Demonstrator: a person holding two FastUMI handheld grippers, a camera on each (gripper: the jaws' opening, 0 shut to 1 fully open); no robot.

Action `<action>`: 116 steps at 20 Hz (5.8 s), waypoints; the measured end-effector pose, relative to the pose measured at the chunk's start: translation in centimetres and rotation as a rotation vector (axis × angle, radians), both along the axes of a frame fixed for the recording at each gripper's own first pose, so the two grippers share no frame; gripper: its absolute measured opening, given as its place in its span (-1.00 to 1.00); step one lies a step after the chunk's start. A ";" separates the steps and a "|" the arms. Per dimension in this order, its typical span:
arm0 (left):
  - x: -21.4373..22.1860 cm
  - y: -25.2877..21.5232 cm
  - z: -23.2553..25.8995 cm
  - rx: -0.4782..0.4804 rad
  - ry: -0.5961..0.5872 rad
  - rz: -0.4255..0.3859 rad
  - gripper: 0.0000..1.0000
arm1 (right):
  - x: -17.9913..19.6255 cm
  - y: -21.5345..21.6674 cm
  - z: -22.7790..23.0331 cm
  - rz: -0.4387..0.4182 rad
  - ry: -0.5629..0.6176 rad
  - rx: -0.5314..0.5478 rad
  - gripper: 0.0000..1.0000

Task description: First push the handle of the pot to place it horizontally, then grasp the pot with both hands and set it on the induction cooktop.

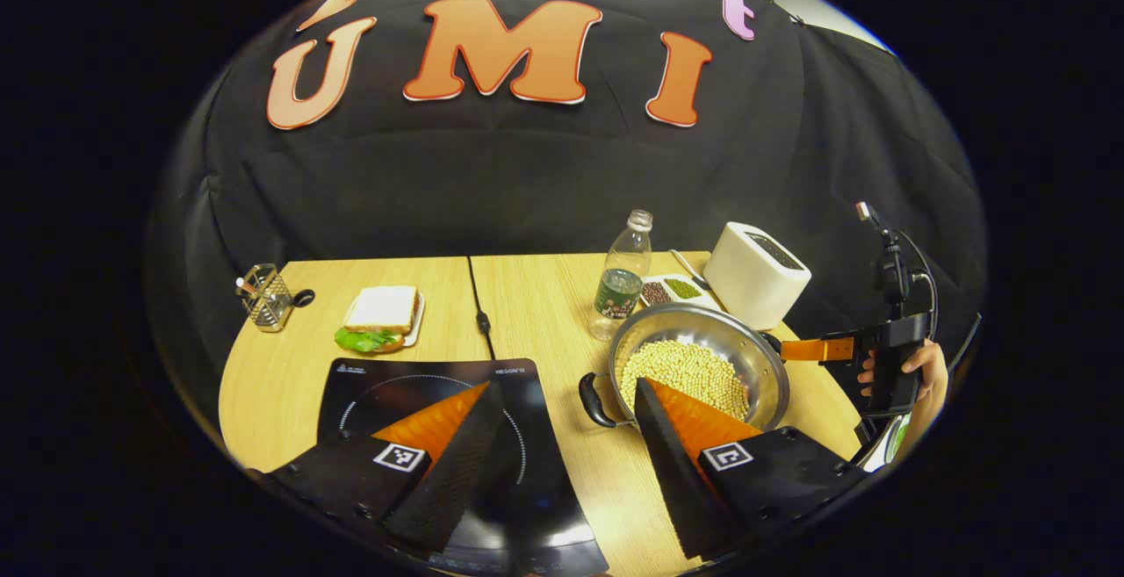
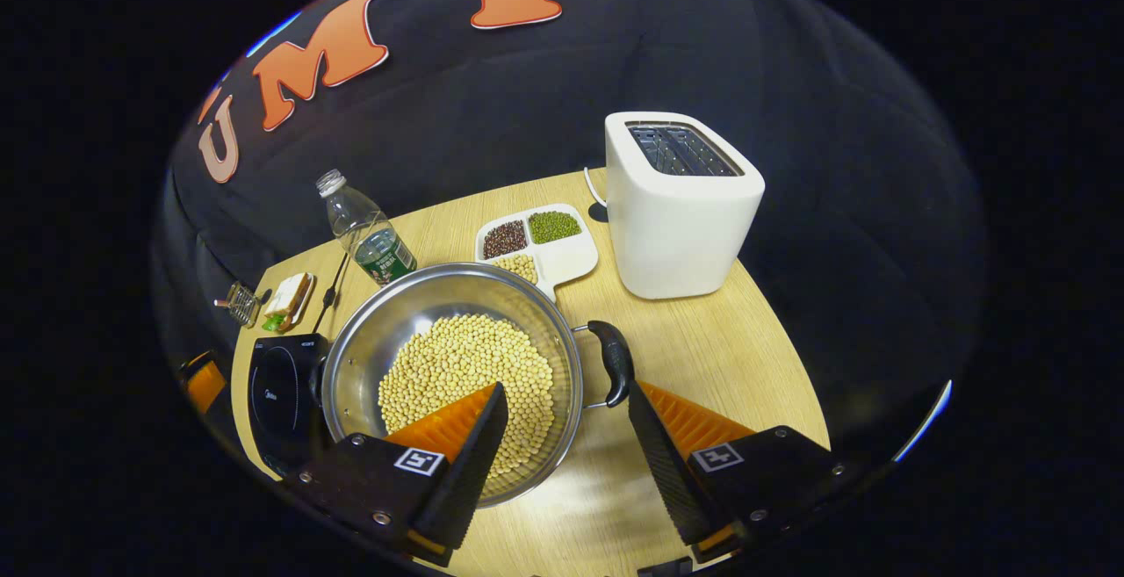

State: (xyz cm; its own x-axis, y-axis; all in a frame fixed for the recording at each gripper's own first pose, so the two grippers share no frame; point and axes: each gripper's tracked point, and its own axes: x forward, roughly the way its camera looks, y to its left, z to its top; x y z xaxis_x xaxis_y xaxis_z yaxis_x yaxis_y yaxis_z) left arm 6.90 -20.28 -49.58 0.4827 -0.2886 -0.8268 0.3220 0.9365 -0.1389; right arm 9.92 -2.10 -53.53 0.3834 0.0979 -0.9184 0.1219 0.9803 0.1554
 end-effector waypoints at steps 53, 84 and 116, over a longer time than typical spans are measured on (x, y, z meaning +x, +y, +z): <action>1.4 -5.6 -18.8 0.181 0.042 0.071 0.58 | 2.5 -1.2 -7.6 0.123 -0.143 -0.213 0.53; 2.1 0.3 -1.4 0.188 -0.134 0.069 0.50 | 0.5 -2.4 5.0 0.123 -0.231 -0.177 0.22; 2.6 28.4 1.4 0.300 -0.099 0.304 0.50 | 6.3 -4.9 4.8 0.346 -0.225 -0.032 0.22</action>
State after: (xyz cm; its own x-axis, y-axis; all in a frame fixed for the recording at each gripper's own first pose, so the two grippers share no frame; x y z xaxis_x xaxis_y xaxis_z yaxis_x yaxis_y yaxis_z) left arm 9.51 8.16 -48.16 0.5895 0.1244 -0.7982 0.0240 0.9849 0.1712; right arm 16.18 -6.96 -48.71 0.5244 0.2287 -0.8202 -0.2492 0.9623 0.1090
